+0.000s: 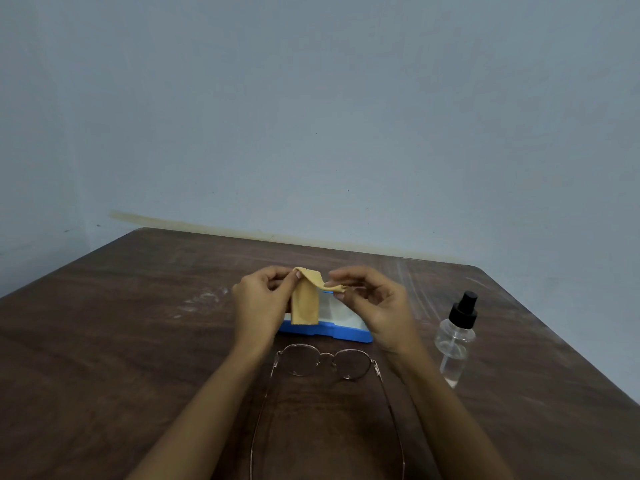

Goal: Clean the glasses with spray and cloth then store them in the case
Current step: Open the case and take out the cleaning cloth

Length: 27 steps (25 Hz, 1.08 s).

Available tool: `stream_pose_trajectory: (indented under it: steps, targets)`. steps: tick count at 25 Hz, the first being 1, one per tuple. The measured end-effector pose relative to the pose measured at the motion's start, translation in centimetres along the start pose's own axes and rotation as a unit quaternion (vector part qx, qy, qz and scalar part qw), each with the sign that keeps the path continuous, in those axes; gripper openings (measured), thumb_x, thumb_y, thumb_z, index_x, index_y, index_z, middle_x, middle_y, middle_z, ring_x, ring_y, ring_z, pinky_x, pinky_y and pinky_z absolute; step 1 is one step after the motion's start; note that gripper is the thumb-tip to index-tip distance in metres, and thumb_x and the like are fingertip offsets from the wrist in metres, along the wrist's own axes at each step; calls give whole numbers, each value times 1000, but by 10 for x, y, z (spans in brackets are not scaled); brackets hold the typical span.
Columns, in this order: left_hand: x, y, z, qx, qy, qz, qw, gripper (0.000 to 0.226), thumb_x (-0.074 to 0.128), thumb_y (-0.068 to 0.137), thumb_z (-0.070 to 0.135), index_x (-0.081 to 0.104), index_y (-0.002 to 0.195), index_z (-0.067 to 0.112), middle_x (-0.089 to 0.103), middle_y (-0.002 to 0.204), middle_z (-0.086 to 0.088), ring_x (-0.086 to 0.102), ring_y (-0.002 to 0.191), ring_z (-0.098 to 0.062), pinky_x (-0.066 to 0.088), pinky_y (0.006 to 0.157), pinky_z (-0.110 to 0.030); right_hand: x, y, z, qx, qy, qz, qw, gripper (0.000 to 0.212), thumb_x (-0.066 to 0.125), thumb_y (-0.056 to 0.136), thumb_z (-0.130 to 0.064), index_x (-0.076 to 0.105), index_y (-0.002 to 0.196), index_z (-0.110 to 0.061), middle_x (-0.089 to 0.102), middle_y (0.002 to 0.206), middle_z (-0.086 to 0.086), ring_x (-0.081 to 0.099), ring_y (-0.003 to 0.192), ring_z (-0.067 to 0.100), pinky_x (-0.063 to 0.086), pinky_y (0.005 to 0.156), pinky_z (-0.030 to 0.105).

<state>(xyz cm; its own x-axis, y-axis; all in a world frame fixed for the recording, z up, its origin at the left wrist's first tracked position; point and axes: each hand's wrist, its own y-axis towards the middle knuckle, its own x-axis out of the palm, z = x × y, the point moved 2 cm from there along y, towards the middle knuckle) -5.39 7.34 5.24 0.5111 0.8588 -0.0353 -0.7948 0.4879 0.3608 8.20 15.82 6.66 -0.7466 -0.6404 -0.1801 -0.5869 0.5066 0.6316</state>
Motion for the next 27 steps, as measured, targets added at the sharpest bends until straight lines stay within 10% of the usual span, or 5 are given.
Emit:
stream_pose_trajectory:
  steps: [10,27]
  targets:
    - [2,-10,11,-153,-202,-54,966,15,51,89,6,62,78,10,67,73,-10,67,50,-10,56,48,-20,7,-5,4,-4,-198,-89,976,25,61,83,-5,70,99,-21,69,102,-1,60,92,8,49,81,17]
    - [13,-18,14,-187,-244,-197,931,11,52,88,9,62,86,5,71,74,-7,70,61,-17,56,50,-23,3,-2,14,167,54,40,984,30,61,83,-3,49,99,-25,60,79,7,59,79,18,48,69,24]
